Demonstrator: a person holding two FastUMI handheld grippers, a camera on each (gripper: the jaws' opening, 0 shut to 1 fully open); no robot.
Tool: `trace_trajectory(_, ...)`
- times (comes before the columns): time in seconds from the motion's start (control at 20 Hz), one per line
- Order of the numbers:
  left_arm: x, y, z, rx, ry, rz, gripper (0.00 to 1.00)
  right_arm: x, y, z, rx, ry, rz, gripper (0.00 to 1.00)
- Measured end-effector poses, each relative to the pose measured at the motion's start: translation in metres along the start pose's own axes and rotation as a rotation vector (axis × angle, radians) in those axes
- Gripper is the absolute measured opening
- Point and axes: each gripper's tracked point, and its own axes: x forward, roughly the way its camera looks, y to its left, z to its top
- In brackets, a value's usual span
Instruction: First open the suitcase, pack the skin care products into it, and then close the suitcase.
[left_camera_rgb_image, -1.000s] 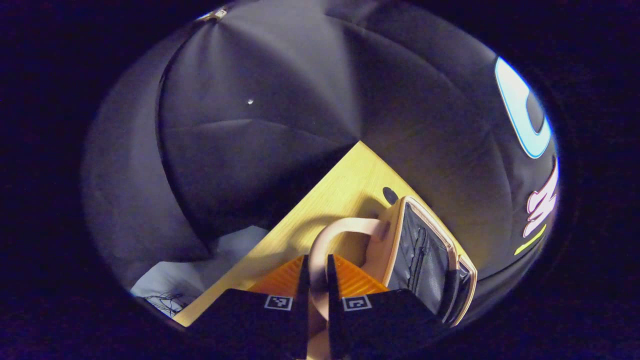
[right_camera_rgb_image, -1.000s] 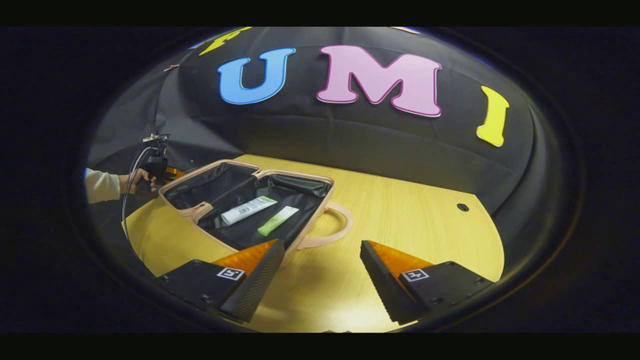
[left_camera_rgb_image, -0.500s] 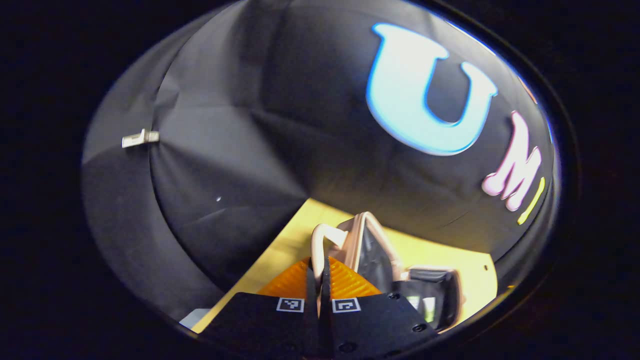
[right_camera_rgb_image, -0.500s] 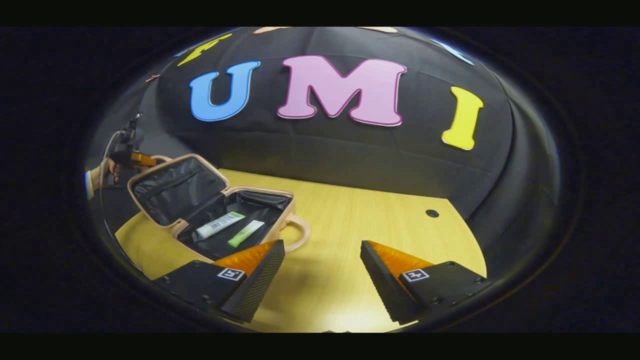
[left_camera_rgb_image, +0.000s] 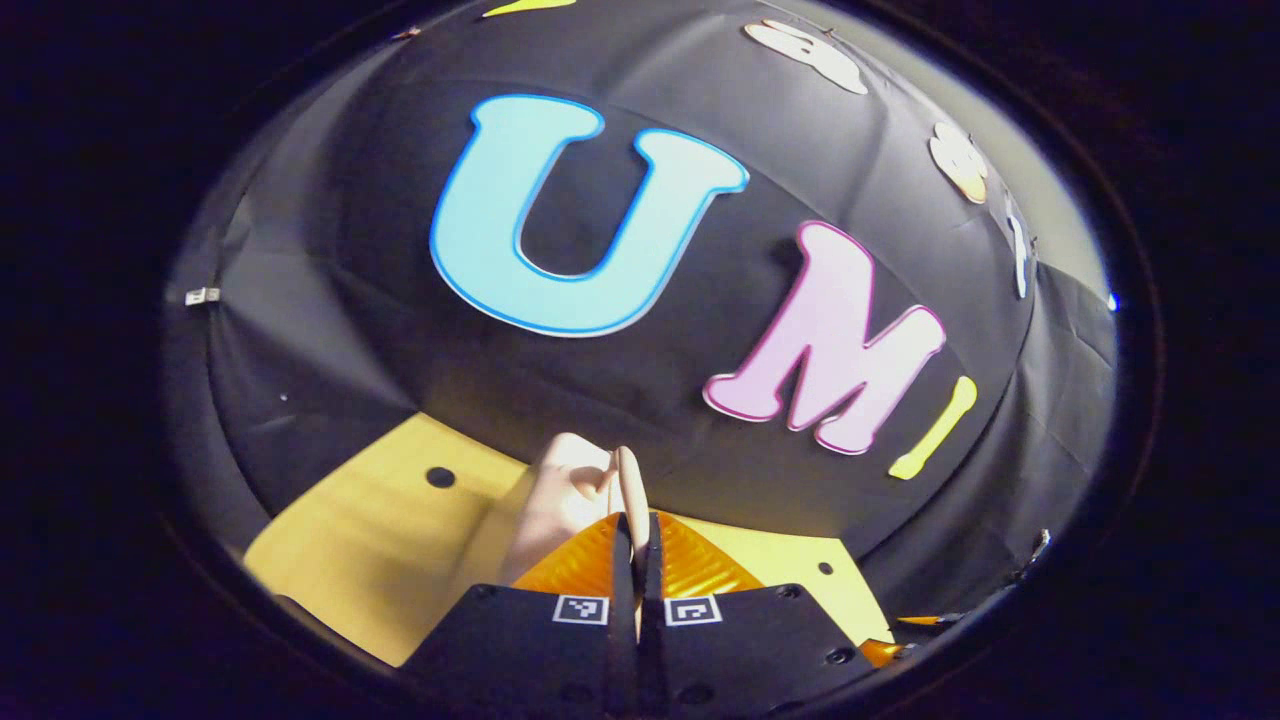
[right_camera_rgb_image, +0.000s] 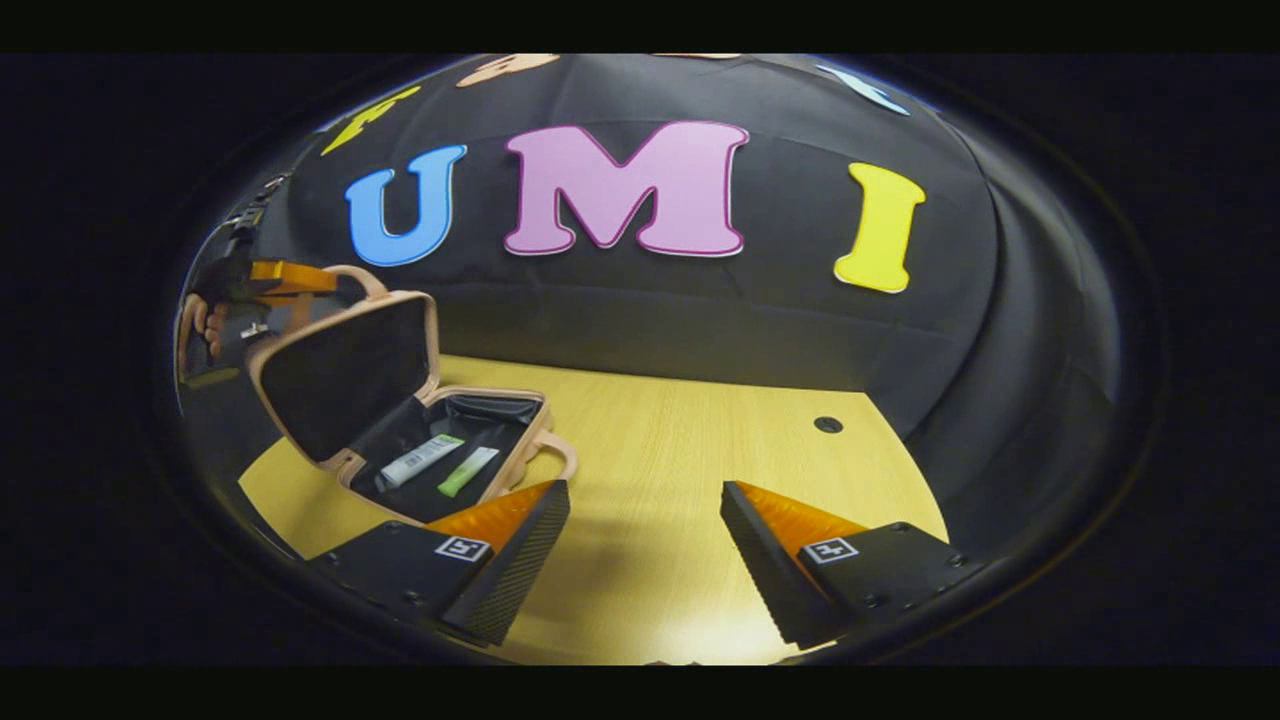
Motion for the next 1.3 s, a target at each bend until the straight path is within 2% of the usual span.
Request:
trace_trajectory(0.1, 0.029, -0.046, -0.052, 0.009, 0.085, -0.05, 0.06, -0.002, -0.008, 0.006, 0.028, -0.008, 0.013, 0.96)
trace_trajectory(0.15, 0.048, -0.064, -0.081, 0.014, 0.126, -0.062, 0.06, -0.001, -0.014, 0.011, 0.033, -0.019, 0.012, 1.0)
trace_trajectory(0.25, 0.084, -0.09, -0.138, 0.02, 0.219, -0.066, 0.06, -0.002, -0.024, 0.018, 0.045, -0.038, 0.013, 0.97)
trace_trajectory(0.35, 0.109, -0.094, -0.192, 0.048, 0.311, -0.034, 0.06, -0.002, -0.035, 0.02, 0.066, -0.041, 0.017, 0.97)
trace_trajectory(0.4, 0.116, -0.096, -0.217, 0.085, 0.357, -0.008, 0.11, -0.003, -0.039, 0.02, 0.074, -0.04, 0.02, 0.97)
trace_trajectory(0.45, 0.119, -0.099, -0.236, 0.126, 0.394, 0.012, 0.07, -0.003, -0.044, 0.018, 0.076, -0.037, 0.021, 0.96)
trace_trajectory(0.55, 0.125, -0.096, -0.256, 0.2, 0.427, 0.043, 0.08, -0.006, -0.052, 0.015, 0.064, -0.036, 0.014, 1.0)
trace_trajectory(0.6, 0.122, -0.099, -0.261, 0.205, 0.431, 0.039, 0.14, -0.008, -0.056, 0.014, 0.053, -0.036, 0.004, 0.97)
trace_trajectory(0.65, 0.12, -0.103, -0.257, 0.191, 0.413, 0.038, 0.21, -0.011, -0.061, 0.016, 0.048, -0.047, -0.013, 0.97)
trace_trajectory(0.75, 0.104, -0.113, -0.232, 0.205, 0.338, 0.051, 0.57, -0.02, -0.06, 0.025, 0.06, -0.077, -0.028, 1.0)
trace_trajectory(0.8, 0.093, -0.112, -0.218, 0.23, 0.292, 0.061, 0.8, -0.024, -0.058, 0.029, 0.069, -0.089, -0.03, 0.97)
trace_trajectory(0.9, 0.059, -0.125, -0.174, 0.288, 0.177, 0.049, 0.98, -0.038, -0.048, 0.038, 0.084, -0.109, -0.032, 0.96)
trace_trajectory(1.1, -0.043, -0.131, -0.077, 0.408, -0.048, 0.126, 0.96, -0.08, -0.019, 0.057, 0.092, -0.155, -0.037, 0.97)
trace_trajectory(1.15, -0.069, -0.132, -0.063, 0.411, -0.076, 0.123, 0.96, -0.093, -0.011, 0.062, 0.096, -0.173, -0.042, 0.97)
trace_trajectory(1.25, -0.12, -0.139, -0.049, 0.368, -0.105, 0.065, 0.96, -0.119, 0.005, 0.069, 0.102, -0.202, -0.045, 0.97)
trace_trajectory(1.3, -0.138, -0.132, -0.044, 0.339, -0.125, 0.079, 0.96, -0.131, 0.012, 0.07, 0.105, -0.212, -0.05, 0.96)
